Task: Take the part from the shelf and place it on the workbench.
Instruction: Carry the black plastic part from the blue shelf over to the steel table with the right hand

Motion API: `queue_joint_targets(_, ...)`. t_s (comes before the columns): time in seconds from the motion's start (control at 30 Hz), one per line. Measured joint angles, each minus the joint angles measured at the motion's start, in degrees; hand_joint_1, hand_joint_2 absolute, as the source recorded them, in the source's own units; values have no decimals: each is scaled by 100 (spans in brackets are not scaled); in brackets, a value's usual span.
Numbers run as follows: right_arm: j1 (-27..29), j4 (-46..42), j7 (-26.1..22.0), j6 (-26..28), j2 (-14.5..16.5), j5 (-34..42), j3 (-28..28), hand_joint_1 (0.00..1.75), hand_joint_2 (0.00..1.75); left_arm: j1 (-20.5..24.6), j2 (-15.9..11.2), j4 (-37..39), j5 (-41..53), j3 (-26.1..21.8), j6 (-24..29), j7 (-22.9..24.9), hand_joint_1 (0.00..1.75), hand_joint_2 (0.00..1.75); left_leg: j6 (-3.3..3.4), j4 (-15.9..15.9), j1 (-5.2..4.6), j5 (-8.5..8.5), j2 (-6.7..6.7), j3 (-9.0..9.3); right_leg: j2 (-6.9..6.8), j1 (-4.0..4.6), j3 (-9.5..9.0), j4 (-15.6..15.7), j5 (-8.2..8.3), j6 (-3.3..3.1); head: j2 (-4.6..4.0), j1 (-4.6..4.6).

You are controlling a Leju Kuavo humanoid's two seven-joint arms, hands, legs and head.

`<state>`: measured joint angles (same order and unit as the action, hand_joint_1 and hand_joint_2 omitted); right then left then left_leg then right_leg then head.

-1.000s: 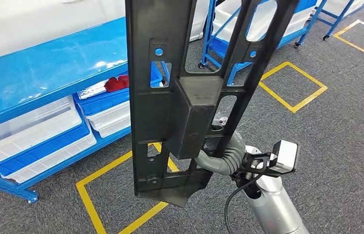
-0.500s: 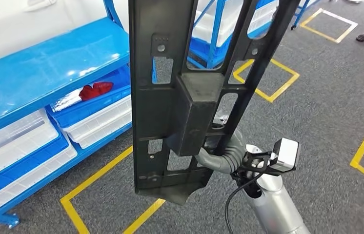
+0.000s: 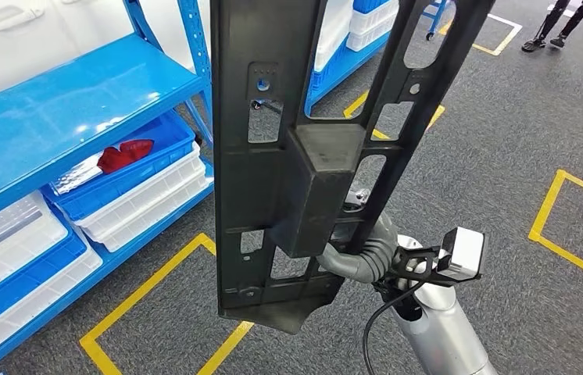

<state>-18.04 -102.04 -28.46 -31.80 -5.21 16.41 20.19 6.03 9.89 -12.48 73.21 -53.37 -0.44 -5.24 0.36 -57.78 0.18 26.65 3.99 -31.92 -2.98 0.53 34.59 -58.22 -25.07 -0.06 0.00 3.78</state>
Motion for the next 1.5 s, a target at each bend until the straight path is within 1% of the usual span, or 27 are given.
queue_joint_targets(0.07,11,-10,-3,-2,-12,1,-1,171,175,7,2,0,-1,-1,5,1,0,175,-56,8,3,23,53,21,107,-17,1,38,29,-54,0,1)
queue_joint_targets(0.13,15,-26,-11,-7,-20,1,-2,171,175,9,2,0,2,-1,9,2,0,175,-102,-231,9,203,-76,-66,200,-59,-32,104,69,-117,0,1)
queue_joint_targets(0.23,26,-40,-20,-15,-26,0,-1,171,175,-5,1,0,4,-4,9,5,0,175,-139,-1315,20,724,-327,-564,336,-72,-51,125,80,-162,0,2)
queue_joint_targets(0.27,36,-40,-17,-14,-28,-4,0,171,175,1,1,0,8,-5,8,12,0,175,-150,-1578,22,787,-347,-697,389,-71,-53,119,76,-163,0,2)
queue_joint_targets(0.3,44,-40,-13,-11,-30,-10,0,171,175,7,1,0,15,-6,7,23,0,175,-156,-1635,26,734,-353,-734,444,-71,-58,111,71,-161,0,2)
queue_joint_targets(0.33,51,-45,-8,-7,-30,-21,1,171,175,11,1,0,30,-5,7,38,0,175,-159,-1446,34,566,-358,-654,504,-74,-65,100,63,-153,0,2)
queue_joint_targets(0.4,60,-60,-4,3,-30,-48,-1,171,175,-6,-5,1,55,-4,8,62,0,175,-149,-664,61,147,-458,-300,623,-76,-71,58,35,-117,0,2)
queue_joint_targets(0.43,63,-70,-6,8,-30,-62,-1,171,175,-14,-9,1,64,-3,10,67,0,175,-137,-327,72,29,-528,-150,679,-75,-53,25,22,-91,0,2)
queue_joint_targets(0.5,73,-84,-15,5,-32,-75,-3,171,175,-19,-16,2,65,-1,17,66,0,175,-101,-72,69,10,-621,-47,760,-76,3,-16,19,-23,0,1)
queue_joint_targets(0.57,85,-91,-28,-15,-40,-67,-6,171,175,3,-17,2,59,1,29,50,0,175,-35,-42,66,-6,-563,-43,807,-91,32,-21,26,51,0,1)
queue_joint_targets(0.63,73,-92,-43,-42,-51,-46,-10,171,175,34,-14,2,49,3,39,28,0,175,37,0,80,-30,-471,-20,668,-88,117,-206,-94,116,0,1)
queue_joint_targets(0.73,50,-88,-53,-86,-59,-23,-10,171,175,47,-16,2,29,3,48,10,0,175,102,20,63,-22,-300,-7,392,-105,627,-1221,-570,191,0,0)
queue_joint_targets(0.8,58,-81,-55,-102,-61,-16,-8,171,175,44,-21,2,17,1,55,9,0,175,111,18,45,-7,-183,-2,352,-130,872,-1673,-667,216,0,0)
queue_joint_targets(0.87,61,-74,-55,-103,-63,-13,-8,171,175,50,-23,2,14,-1,59,8,0,175,102,18,39,10,-91,18,315,-138,763,-1433,-449,213,0,0)
queue_joint_targets(0.9,58,-73,-55,-103,-63,-12,-8,171,175,53,-22,2,15,-1,59,7,0,175,92,18,38,23,-50,36,265,-134,586,-1092,-269,199,0,0)
queue_joint_targets(0.97,41,-72,-55,-103,-63,-11,-8,171,175,58,-20,2,15,-1,59,3,0,175,56,14,21,57,32,75,16,-83,207,-352,-12,125,0,0)
queue_joint_targets(1.03,26,-71,-56,-103,-65,-9,-7,171,175,59,-18,2,16,-1,59,1,0,175,3,14,-4,87,121,97,-117,-16,57,-20,42,30,0,0)
queue_joint_targets(1.1,24,-72,-57,-103,-68,-7,-7,171,175,67,-15,2,16,0,59,2,0,175,-53,19,-19,119,227,120,5,-11,65,7,53,-44,0,1)
queue_joint_targets(1.13,25,-75,-58,-103,-70,-6,-8,171,175,73,-15,2,16,1,59,1,0,175,-85,-19,-17,160,209,126,66,-26,47,39,66,-75,0,1)
queue_joint_targets(1.2,13,-81,-61,-103,-69,-4,-5,171,175,80,-16,2,16,2,59,0,0,175,-130,-388,-9,393,-27,-2,189,-62,-2,107,95,-145,0,2)
queue_joint_targets(1.27,3,-80,-62,-103,-67,-3,-2,171,175,64,-16,2,13,1,59,-1,0,175,-150,-1143,6,740,-302,-361,322,-63,-15,116,96,-182,0,2)
queue_joint_targets(1.3,8,-76,-62,-103,-65,-3,0,171,175,58,-16,2,10,-1,58,-3,0,175,-160,-1480,9,849,-347,-541,400,-63,-15,113,95,-187,0,2)
queue_joint_targets(1.33,14,-73,-62,-104,-65,-4,1,171,175,57,-16,2,8,-2,58,-5,0,175,-169,-1645,14,848,-362,-647,479,-64,-17,107,93,-187,0,2)
queue_joint_targets(1.37,19,-70,-61,-104,-65,-4,2,171,175,59,-17,2,6,-3,58,-5,0,175,-175,-1595,24,734,-368,-653,559,-68,-22,97,89,-182,0,2)
queue_joint_targets(1.4,20,-68,-61,-105,-65,-4,2,171,175,63,-20,2,7,-3,59,-4,0,175,-179,-1309,41,516,-393,-548,639,-74,-28,79,80,-169,0,2)
queue_joint_targets(1.43,20,-68,-61,-105,-65,-4,3,171,175,62,-24,2,8,-3,60,-1,0,175,-181,-905,67,277,-480,-389,716,-82,-27,53,65,-148,0,2)
queue_joint_targets(1.5,13,-69,-62,-105,-65,-3,3,171,175,51,-30,3,8,-3,60,2,0,175,-170,-250,107,19,-700,-118,857,-82,13,-22,38,-86,0,3)
